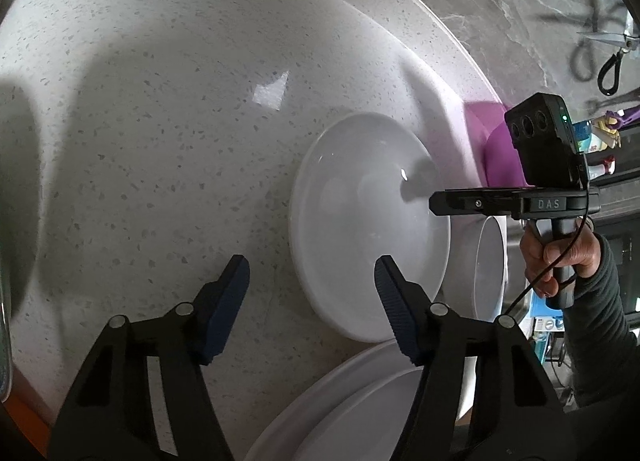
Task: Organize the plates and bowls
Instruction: 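Close the left tool on the deep dish rim while the right tool grips the opposite rim, then lift the deep dish with both tools and lower it onto the stacked plates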
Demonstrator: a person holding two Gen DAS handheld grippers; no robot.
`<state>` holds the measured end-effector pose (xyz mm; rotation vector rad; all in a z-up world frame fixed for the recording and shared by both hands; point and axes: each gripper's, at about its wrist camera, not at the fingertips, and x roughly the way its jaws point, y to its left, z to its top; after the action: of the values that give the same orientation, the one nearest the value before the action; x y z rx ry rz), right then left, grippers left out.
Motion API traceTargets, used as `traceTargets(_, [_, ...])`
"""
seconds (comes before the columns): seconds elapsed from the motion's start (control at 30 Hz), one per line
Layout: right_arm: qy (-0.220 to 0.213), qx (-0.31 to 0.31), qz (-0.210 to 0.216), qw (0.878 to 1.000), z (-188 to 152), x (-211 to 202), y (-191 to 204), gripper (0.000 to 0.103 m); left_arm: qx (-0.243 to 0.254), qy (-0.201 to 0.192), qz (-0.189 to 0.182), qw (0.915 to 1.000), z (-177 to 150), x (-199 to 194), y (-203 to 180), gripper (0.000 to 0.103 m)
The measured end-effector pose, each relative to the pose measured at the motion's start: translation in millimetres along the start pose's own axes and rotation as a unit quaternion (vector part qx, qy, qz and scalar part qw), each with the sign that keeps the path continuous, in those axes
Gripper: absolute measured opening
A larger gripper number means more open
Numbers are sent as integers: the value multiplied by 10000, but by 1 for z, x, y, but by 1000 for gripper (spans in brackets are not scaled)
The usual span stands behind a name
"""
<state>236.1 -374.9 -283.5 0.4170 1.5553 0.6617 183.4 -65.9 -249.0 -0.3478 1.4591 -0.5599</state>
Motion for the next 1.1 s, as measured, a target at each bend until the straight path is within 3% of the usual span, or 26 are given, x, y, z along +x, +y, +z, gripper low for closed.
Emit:
traceTargets(0.07, [13, 0, -19, 10000, 0, 1, 0, 31, -14, -6, -13, 10000, 1, -1, 3, 56])
traceTargets(0.13, [19, -5, -26, 10000, 0, 2, 1, 29, -3, 29, -3, 10000, 1, 2, 2, 46])
traceTargets(0.2, [27, -2, -22, 10000, 0, 3, 1, 27, 37, 93, 60, 9999, 0, 4, 2, 28])
traceTargets(0.43, [38, -16, -93, 9999, 1, 6, 1, 12, 12, 99, 112, 9999, 2, 10, 1, 11])
traceTargets(1.1, [-182, -192, -338, 9991, -1, 2, 14, 9, 75, -17, 145, 9999, 7, 5, -1, 9])
